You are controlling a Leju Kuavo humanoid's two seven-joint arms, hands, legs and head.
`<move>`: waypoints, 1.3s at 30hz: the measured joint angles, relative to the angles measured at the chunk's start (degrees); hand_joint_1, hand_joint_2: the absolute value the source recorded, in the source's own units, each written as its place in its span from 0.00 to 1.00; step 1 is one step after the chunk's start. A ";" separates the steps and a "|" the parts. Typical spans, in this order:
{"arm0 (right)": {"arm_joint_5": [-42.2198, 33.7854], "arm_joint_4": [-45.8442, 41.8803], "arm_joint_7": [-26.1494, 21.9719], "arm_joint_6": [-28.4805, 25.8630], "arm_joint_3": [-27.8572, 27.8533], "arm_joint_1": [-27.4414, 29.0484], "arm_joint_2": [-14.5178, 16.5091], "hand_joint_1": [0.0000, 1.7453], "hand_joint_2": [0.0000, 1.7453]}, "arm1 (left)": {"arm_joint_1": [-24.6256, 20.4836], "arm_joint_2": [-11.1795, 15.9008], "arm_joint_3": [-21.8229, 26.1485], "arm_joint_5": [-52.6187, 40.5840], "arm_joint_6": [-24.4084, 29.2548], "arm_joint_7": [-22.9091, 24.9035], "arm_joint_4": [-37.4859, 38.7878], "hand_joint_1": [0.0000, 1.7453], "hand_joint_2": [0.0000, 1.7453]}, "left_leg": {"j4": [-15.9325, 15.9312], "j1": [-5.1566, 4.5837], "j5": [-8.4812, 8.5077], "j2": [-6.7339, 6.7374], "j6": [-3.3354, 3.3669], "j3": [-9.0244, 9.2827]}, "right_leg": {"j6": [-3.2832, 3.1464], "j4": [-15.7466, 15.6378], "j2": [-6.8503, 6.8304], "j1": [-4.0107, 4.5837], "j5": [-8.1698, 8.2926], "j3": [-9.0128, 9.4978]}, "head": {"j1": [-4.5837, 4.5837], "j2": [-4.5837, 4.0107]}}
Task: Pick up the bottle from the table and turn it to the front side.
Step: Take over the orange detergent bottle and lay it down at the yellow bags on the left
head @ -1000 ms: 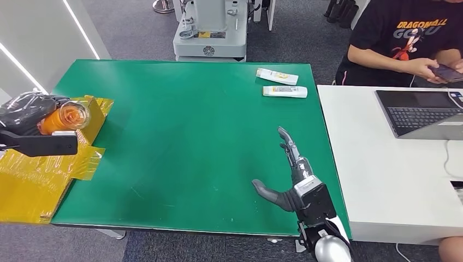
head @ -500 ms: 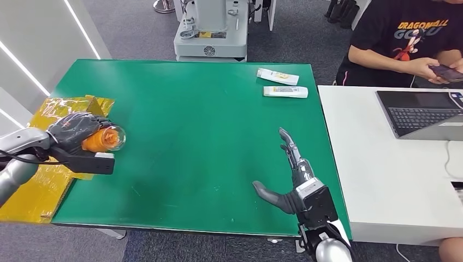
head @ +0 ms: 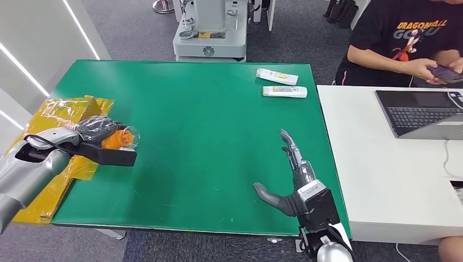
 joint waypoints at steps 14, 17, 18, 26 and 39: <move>-0.50 -0.42 -0.33 0.99 0.00 0.53 0.00 0.00 1.00 | 2.04 -1.20 -1.41 -1.40 4.70 -0.05 7.02 1.00 1.00 | -0.02 0.00 0.00 0.01 0.00 -0.04 | 0.00 0.00 0.02 0.00 0.00 0.00 | 0.00 0.01; -0.51 -0.64 -0.37 0.99 0.00 0.67 -0.02 0.00 1.00 | 3.23 -1.07 -1.41 -1.82 5.45 -0.13 7.52 1.00 1.00 | -0.02 0.00 0.00 0.01 0.00 -0.03 | 0.00 0.00 0.02 0.00 0.00 0.00 | 0.01 0.01; -0.54 -0.66 -0.38 0.99 0.00 0.70 -0.02 0.00 1.00 | 3.52 -1.07 -1.40 -1.87 5.51 -0.18 7.67 1.00 1.00 | -0.02 0.00 0.00 0.01 0.00 -0.03 | 0.00 0.01 0.02 0.00 0.00 0.00 | 0.01 0.01; -1.03 -0.67 -0.61 0.70 0.01 1.01 -0.09 0.00 1.00 | 5.96 -1.17 -1.04 -2.96 7.79 -0.54 9.23 1.00 1.00 | -0.01 0.00 0.00 0.01 0.00 -0.02 | 0.00 0.02 0.02 0.00 0.00 0.00 | 0.00 0.00; -1.14 -0.96 -0.29 1.65 0.08 0.98 -0.09 0.00 1.00 | 9.02 -1.98 1.03 -5.87 13.63 -0.05 11.24 0.47 1.00 | -0.02 0.00 0.00 0.01 0.00 -0.02 | 0.00 0.03 0.02 0.00 0.00 0.00 | 0.01 0.00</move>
